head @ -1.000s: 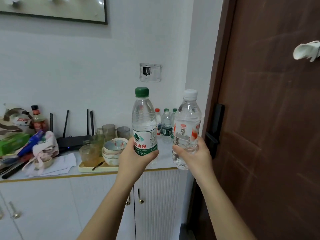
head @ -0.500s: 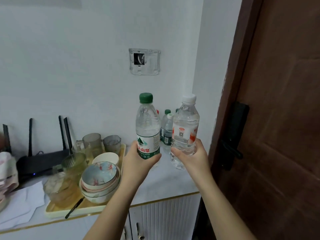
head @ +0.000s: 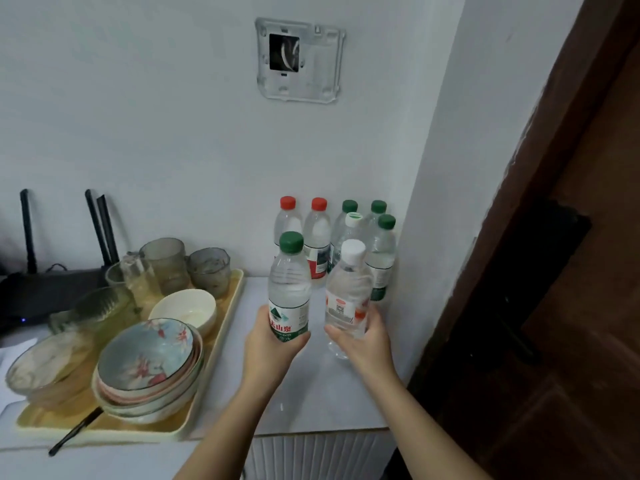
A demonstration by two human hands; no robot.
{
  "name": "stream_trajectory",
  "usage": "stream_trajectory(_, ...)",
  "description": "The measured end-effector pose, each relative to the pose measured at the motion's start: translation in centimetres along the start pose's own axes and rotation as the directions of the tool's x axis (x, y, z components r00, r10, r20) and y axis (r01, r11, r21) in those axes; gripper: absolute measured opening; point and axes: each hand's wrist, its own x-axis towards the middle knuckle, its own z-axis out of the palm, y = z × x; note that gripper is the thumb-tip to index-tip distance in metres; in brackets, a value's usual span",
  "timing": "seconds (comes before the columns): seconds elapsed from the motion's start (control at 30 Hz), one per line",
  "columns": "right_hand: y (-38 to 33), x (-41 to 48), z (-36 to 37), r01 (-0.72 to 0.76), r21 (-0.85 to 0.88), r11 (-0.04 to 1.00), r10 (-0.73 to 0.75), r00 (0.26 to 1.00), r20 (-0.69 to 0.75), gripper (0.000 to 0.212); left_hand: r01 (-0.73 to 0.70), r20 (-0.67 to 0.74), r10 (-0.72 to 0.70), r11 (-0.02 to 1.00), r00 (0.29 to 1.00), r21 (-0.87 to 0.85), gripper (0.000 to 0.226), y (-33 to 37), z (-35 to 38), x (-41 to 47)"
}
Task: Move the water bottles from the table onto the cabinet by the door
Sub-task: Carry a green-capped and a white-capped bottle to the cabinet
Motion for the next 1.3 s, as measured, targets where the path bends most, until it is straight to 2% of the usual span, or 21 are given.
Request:
stream_trajectory(0.23, 3.4, 1.9, 1.6, -0.018, -0.025, 1.0, 0.019, 0.999, 0.045, 0.057, 0.064, -0.022, -0.063, 0.996, 0.998, 0.059, 0.054, -2.5, 1.1, 1.5)
stream_trajectory(0.37, 3.6, 2.7, 2.2, -0.022, -0.018, 1.0, 0.023, 0.999, 0.027, 0.056, 0.066, 0.017, -0.067, 0.995, 0.998, 0.077, 0.055, -3.1, 1.0, 2.2)
stream_trajectory(0.73, 3.5, 3.8, 1.8, -0.027, -0.053, 0.998, 0.034, 0.989, 0.142, 0.064, 0.032, 0.074, -0.032, 0.999, 0.997, 0.002, 0.065, -3.8, 1.0, 2.5)
stream_trajectory(0.8, 4.4, 3.6, 1.5, -0.031, -0.059, 0.998, 0.037, 0.993, 0.116, 0.069, 0.016, 0.084, -0.016, 1.0, 0.996, -0.009, 0.07, -4.6, 1.2, 2.7)
stream_trajectory(0.87, 4.9, 3.0, 0.9, -0.021, -0.066, 0.998, 0.024, 0.998, 0.058, 0.072, 0.008, 0.035, -0.007, 1.0, 0.999, -0.024, 0.07, -4.8, 0.8, 2.2)
stream_trajectory(0.97, 5.3, 2.9, 0.6, -0.011, -0.097, 0.995, 0.011, 1.0, -0.003, 0.059, 0.001, 0.015, -0.001, 1.0, 1.0, -0.01, 0.067, -4.8, 0.6, 2.4)
stream_trajectory(1.17, 5.0, 4.5, 1.4, 0.019, -0.157, 0.987, -0.019, 1.0, 0.002, 0.043, 0.007, 0.013, -0.007, 1.0, 1.0, -0.012, 0.068, -4.4, 1.5, 4.6)
stream_trajectory(1.3, 4.6, 5.4, 2.7, 0.04, -0.218, 0.975, -0.042, 0.999, -0.005, 0.055, 0.019, -0.011, -0.02, 1.0, 1.0, -0.02, 0.064, -4.6, 2.3, 5.5)
